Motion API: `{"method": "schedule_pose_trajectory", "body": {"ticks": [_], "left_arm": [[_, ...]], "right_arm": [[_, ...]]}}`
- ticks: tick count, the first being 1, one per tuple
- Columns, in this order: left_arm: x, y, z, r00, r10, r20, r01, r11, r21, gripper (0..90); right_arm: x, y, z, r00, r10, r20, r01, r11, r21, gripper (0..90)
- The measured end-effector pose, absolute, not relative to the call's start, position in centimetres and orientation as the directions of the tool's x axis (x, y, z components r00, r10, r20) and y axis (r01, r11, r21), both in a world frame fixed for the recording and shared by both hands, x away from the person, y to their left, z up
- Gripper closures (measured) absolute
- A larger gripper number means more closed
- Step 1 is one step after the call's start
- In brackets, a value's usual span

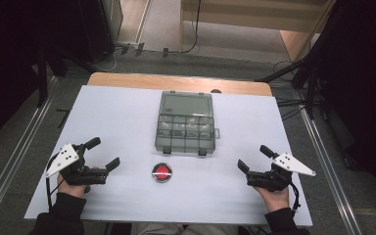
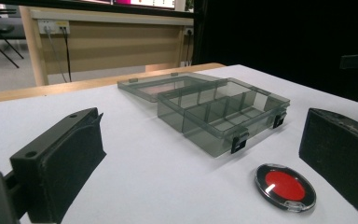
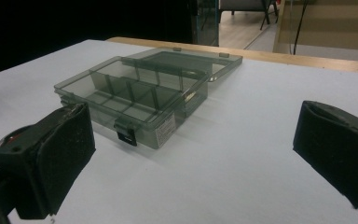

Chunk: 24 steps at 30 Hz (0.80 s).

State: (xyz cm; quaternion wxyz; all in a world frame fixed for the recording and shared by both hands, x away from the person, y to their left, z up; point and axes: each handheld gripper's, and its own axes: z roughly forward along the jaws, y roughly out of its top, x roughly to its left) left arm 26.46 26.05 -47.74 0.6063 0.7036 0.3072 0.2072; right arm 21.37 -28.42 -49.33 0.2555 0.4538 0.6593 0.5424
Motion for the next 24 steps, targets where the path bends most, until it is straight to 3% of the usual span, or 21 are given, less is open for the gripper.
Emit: {"method": "schedule_pose_trajectory", "body": {"ticks": [24], "left_arm": [[26.43,26.02,-47.71,0.731,0.677,-0.081,0.180,-0.077,0.981,0.0]], "right_arm": [[21.30,-27.91,-49.65,-0.494,0.856,0.153,0.351,0.035,0.936,0.0]]}}
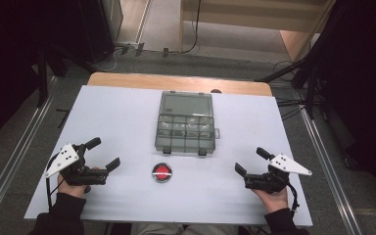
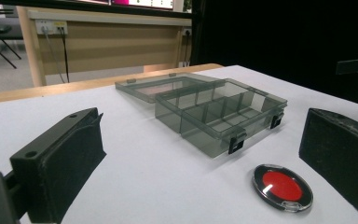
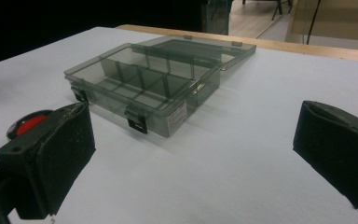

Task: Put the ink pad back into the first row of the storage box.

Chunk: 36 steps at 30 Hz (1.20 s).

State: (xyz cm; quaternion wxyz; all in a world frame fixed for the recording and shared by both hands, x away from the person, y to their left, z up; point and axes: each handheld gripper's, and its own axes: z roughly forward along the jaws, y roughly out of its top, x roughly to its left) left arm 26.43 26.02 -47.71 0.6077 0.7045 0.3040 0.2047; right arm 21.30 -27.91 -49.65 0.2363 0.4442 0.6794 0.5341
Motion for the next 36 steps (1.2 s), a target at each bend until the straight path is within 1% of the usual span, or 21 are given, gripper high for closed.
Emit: {"method": "schedule_pose_trajectory", "body": {"ticks": [36], "left_arm": [[26.4,25.9,-47.7,0.738,0.669,-0.086,0.184,-0.077,0.980,0.0]], "right_arm": [[21.8,-24.9,-50.6,-0.594,0.794,0.131,0.435,0.181,0.882,0.0]]}}
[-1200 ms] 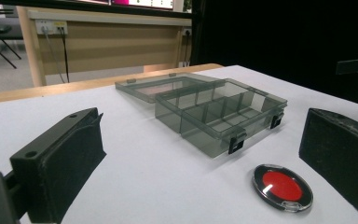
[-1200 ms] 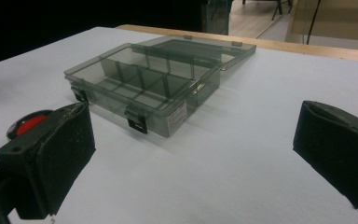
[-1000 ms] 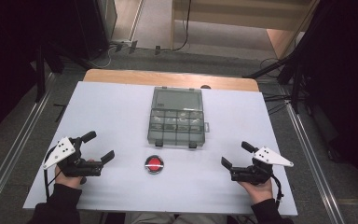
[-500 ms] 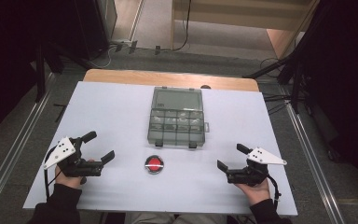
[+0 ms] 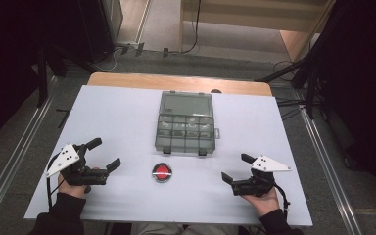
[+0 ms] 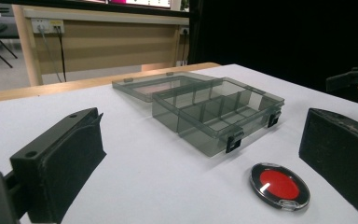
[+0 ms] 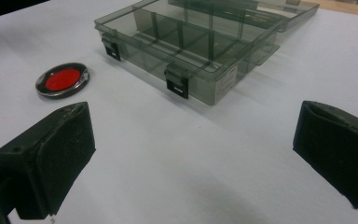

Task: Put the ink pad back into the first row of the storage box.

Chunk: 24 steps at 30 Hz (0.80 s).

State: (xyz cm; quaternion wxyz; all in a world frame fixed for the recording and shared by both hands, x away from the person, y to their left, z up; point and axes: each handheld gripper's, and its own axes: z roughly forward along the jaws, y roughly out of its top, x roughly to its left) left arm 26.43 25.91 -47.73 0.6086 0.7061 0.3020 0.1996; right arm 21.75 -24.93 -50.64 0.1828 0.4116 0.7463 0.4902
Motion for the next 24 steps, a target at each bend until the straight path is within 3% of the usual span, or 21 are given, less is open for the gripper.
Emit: {"method": "schedule_pose_trajectory", "body": {"ticks": [24], "left_arm": [[26.4,25.8,-47.8,0.746,0.661,-0.084,0.186,-0.086,0.979,0.0]], "right_arm": [[22.3,-22.6,-50.5,-0.657,0.745,0.117,0.444,0.257,0.859,0.0]]}}
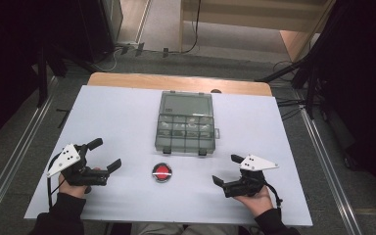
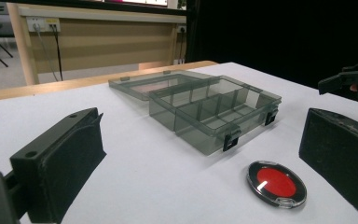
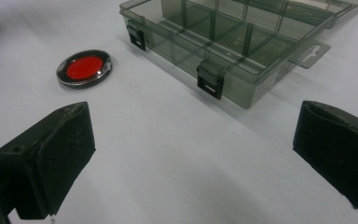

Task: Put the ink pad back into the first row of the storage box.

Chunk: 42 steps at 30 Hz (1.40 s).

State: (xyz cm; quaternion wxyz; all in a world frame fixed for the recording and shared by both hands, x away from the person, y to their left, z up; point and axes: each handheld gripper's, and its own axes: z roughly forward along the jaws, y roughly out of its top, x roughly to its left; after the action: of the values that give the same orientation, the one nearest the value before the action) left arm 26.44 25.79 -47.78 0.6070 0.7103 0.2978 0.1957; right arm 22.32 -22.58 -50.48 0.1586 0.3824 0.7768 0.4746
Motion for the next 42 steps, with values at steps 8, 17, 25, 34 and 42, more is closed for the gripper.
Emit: {"method": "schedule_pose_trajectory", "body": {"ticks": [8,17,25,34,42], "left_arm": [[26.4,25.8,-47.8,0.746,0.661,-0.078,0.185,-0.093,0.978,0.0],[26.4,25.8,-47.8,0.748,0.659,-0.076,0.182,-0.094,0.979,0.0],[26.4,25.8,-47.7,0.747,0.661,-0.077,0.181,-0.091,0.979,0.0],[26.3,25.8,-47.7,0.748,0.659,-0.073,0.180,-0.095,0.979,0.0],[26.3,25.9,-47.8,0.748,0.660,-0.074,0.181,-0.095,0.979,0.0]], "right_arm": [[22.7,-21.4,-50.2,-0.677,0.728,0.112,0.442,0.280,0.852,0.0],[23.2,-19.8,-50.1,-0.700,0.706,0.110,0.439,0.303,0.846,0.0],[23.7,-17.6,-50.4,-0.731,0.676,0.096,0.453,0.376,0.808,0.0],[24.4,-15.3,-50.4,-0.759,0.646,0.085,0.458,0.435,0.775,0.0],[25.0,-13.4,-50.6,-0.784,0.617,0.067,0.458,0.502,0.734,0.0]]}}
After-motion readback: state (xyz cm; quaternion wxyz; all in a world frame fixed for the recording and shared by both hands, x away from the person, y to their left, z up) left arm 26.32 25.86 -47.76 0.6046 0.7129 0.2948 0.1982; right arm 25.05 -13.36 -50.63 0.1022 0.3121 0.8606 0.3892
